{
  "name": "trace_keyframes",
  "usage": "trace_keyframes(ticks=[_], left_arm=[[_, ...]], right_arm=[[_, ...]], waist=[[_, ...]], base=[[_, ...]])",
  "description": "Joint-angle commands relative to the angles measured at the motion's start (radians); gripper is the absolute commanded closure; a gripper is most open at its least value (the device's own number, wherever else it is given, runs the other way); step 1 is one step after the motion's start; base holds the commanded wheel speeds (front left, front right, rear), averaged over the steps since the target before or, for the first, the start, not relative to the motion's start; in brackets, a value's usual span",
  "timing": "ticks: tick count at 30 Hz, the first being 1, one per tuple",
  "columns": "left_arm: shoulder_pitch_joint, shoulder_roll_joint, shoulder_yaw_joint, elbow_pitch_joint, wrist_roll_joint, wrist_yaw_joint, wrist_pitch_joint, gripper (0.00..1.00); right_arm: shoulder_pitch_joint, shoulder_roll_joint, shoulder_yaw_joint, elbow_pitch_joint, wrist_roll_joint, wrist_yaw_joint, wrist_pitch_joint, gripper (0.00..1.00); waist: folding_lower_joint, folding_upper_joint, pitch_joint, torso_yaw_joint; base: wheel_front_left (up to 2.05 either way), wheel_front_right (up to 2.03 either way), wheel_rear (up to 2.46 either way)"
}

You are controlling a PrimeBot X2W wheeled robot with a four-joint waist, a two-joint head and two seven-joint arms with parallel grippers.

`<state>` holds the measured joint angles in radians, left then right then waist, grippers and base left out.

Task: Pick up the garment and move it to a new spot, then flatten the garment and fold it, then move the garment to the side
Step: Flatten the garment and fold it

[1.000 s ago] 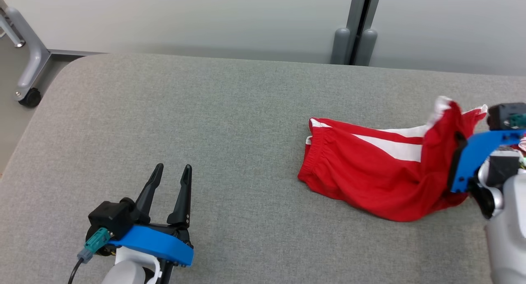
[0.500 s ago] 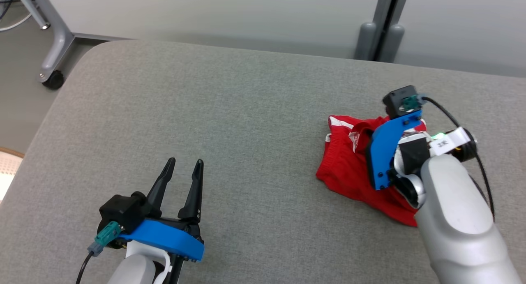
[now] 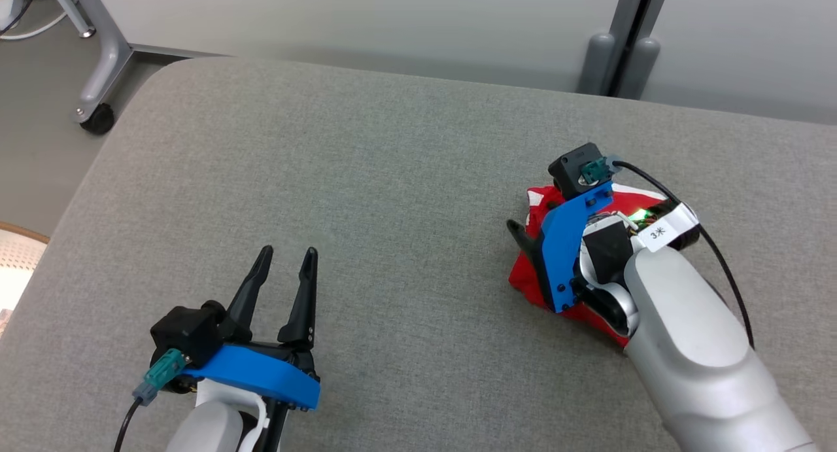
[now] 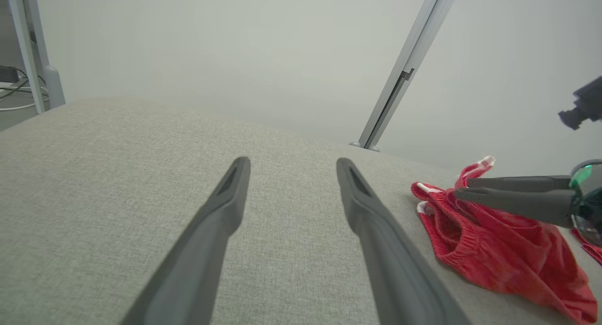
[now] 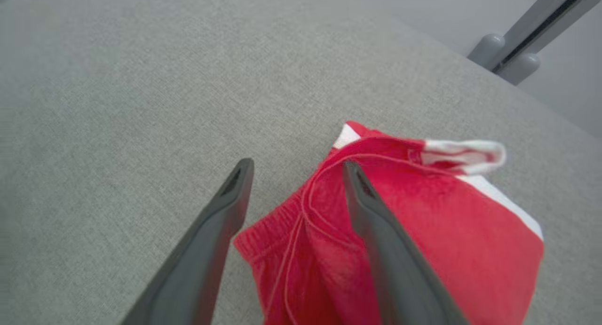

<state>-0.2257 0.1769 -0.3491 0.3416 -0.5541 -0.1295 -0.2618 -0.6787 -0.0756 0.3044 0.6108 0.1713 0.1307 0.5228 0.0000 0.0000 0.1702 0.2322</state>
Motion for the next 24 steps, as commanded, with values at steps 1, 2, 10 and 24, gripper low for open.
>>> trace_keyframes(ticks=[1, 2, 10, 24], left_arm=[[0.012, 0.003, 0.007, -0.002, 0.004, -0.001, -0.004, 0.0], [0.015, 0.004, 0.009, -0.002, 0.005, -0.001, -0.004, 0.0], [0.042, 0.015, 0.033, -0.005, 0.009, -0.001, -0.004, 0.0], [0.036, 0.024, 0.024, -0.013, 0.009, -0.001, -0.004, 0.0]], right_arm=[[-0.016, -0.016, 0.01, -0.018, 0.019, 0.0, -0.012, 0.0], [-0.015, -0.027, 0.019, -0.039, 0.041, 0.0, -0.024, 0.0], [0.065, -0.144, -0.023, -0.255, 0.139, 0.0, -0.082, 0.0], [0.278, -0.113, -0.235, -0.17, -0.058, 0.0, -0.274, 0.79]], waist=[[0.0, 0.0, -0.009, -0.011], [0.0, 0.0, -0.014, -0.016], [0.0, 0.0, -0.063, -0.065], [0.0, 0.0, -0.053, -0.067]], base=[[0.0, 0.0, 0.0], [0.0, 0.0, 0.0], [0.0, 0.0, 0.0], [0.0, 0.0, 0.0]])
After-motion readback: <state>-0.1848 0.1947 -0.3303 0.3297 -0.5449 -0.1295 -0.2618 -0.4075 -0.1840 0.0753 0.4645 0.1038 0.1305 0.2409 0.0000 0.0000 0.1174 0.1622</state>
